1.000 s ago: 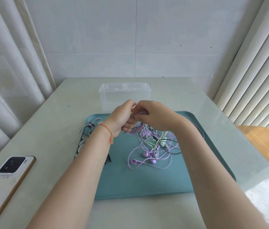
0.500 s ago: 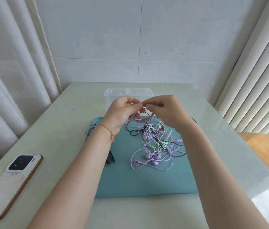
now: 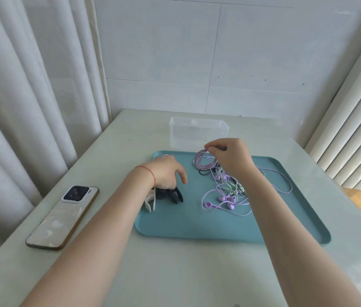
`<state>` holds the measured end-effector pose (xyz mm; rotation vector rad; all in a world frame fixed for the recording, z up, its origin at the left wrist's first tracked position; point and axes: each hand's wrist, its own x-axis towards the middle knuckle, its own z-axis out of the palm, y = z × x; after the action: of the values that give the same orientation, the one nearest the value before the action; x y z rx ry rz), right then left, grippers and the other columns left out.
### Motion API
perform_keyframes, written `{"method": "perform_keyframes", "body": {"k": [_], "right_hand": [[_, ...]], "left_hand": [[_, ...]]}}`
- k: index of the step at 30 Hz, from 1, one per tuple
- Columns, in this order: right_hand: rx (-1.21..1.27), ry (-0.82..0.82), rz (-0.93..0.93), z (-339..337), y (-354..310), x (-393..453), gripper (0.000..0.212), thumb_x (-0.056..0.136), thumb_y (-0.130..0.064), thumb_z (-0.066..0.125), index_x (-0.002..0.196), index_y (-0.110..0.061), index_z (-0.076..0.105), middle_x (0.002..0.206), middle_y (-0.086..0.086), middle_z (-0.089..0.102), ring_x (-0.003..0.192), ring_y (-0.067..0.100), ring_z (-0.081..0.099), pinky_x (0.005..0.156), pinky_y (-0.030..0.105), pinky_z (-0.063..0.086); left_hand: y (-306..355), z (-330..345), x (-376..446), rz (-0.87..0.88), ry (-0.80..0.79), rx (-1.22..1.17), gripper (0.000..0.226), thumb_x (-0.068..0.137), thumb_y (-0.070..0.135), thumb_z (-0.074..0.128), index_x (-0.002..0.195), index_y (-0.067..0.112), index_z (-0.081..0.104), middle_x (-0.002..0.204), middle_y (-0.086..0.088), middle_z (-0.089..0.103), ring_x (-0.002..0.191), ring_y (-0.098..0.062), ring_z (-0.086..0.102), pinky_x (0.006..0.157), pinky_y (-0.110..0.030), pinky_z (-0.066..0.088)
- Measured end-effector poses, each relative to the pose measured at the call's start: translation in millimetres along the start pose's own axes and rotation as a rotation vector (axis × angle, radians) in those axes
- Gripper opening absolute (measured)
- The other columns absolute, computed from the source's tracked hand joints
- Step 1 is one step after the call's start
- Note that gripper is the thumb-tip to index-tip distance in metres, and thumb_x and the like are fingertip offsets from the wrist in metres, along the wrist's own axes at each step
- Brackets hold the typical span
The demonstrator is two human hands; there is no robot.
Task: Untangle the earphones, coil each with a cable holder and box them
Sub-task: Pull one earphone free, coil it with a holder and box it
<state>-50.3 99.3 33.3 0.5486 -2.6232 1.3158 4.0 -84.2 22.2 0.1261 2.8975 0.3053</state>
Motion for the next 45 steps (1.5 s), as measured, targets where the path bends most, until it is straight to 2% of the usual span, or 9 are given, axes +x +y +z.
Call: {"method": "perform_keyframes", "body": {"k": [4,8,13,18,25,31,34,39,45], "right_hand": [[-0.003,0.005,0.017,0.8,-4.8,-3.6,0.017,0.091,-0.011,0.060,0.099,-0.014,0.075,0.093,0.000,0.072,0.078,0.007,0.062,0.070,0.014,0.043],[0.005,0.025,0.010,-5.9,-7.3,-6.2,0.018,0.091,-0.010,0.059,0.099,-0.013,0.075,0.088,-0.003,0.070,0.064,-0.005,0.055,0.058,0.003,0.037],[0.196,0.096,0.064,-26.0,-9.5,-6.9,0.018,0.092,-0.007,0.057,0.097,-0.013,0.073,0.047,-0.014,0.053,0.038,0.001,0.040,0.043,0.011,0.032],[0.633,0.055,0.077,-48.4,-5.6,2.5,0.020,0.093,-0.002,0.055,0.094,-0.011,0.073,0.065,0.005,0.050,0.054,0.013,0.041,0.052,0.021,0.037],[1.045,-0.068,0.118,-60.7,8.7,24.1,0.019,0.094,-0.001,0.052,0.096,-0.005,0.071,0.069,0.003,0.053,0.054,0.007,0.043,0.051,0.014,0.041],[1.005,-0.133,0.177,-56.0,23.1,32.2,0.017,0.094,-0.001,0.051,0.097,-0.001,0.068,0.073,0.007,0.050,0.050,0.008,0.043,0.046,0.015,0.039],[0.938,-0.104,0.195,-58.0,24.9,33.0,0.016,0.093,-0.002,0.054,0.100,-0.001,0.069,0.069,0.005,0.051,0.050,0.008,0.043,0.048,0.015,0.040],[0.773,-0.041,0.175,-57.0,21.4,29.4,0.016,0.093,-0.003,0.057,0.094,-0.007,0.072,0.068,0.007,0.051,0.051,0.011,0.041,0.050,0.017,0.039],[0.463,0.074,0.075,-55.3,4.7,23.0,0.018,0.091,-0.007,0.058,0.099,-0.009,0.074,0.059,0.002,0.051,0.051,0.016,0.041,0.053,0.027,0.036]], "left_hand": [[10.0,8.0,-5.7,-0.029,-0.092,0.245,0.058,0.077,0.007,0.058,0.118,0.047,0.061,0.123,-0.001,0.037,0.128,-0.023,0.027,0.097,-0.038,0.045],[22.6,9.9,-1.5,-0.012,0.078,0.313,0.039,0.083,0.017,0.068,0.113,0.042,0.068,0.121,-0.001,0.044,0.125,-0.023,0.036,0.089,-0.033,0.040],[19.0,3.9,10.3,0.129,0.297,-0.170,0.034,0.075,0.031,0.079,0.108,0.030,0.073,0.095,0.003,0.052,0.104,-0.018,0.049,0.084,-0.026,0.040],[25.2,-11.0,19.4,0.210,0.411,-0.687,0.027,0.075,0.010,0.079,0.098,0.023,0.073,0.095,0.004,0.072,0.093,-0.011,0.065,0.090,-0.024,0.046],[30.9,-22.0,43.8,0.285,0.427,-0.735,0.026,0.084,0.005,0.066,0.108,0.015,0.070,0.103,0.004,0.072,0.102,-0.009,0.065,0.093,-0.020,0.044],[34.7,-16.7,47.5,0.323,0.379,-0.867,0.039,0.074,0.012,0.054,0.110,0.020,0.068,0.103,0.010,0.071,0.102,-0.005,0.062,0.096,-0.042,0.051],[35.2,-17.0,46.3,0.325,0.396,-0.889,0.037,0.075,0.016,0.053,0.109,0.017,0.069,0.101,0.009,0.072,0.102,-0.005,0.063,0.094,-0.044,0.052],[34.0,-18.5,45.9,0.322,0.399,-0.781,0.036,0.079,0.002,0.056,0.102,0.026,0.069,0.088,0.027,0.068,0.094,0.007,0.061,0.094,-0.020,0.044],[30.7,-19.7,45.1,0.259,0.446,-0.629,0.036,0.084,0.005,0.058,0.112,0.025,0.070,0.108,0.011,0.070,0.101,-0.002,0.059,0.085,-0.008,0.040]]}}
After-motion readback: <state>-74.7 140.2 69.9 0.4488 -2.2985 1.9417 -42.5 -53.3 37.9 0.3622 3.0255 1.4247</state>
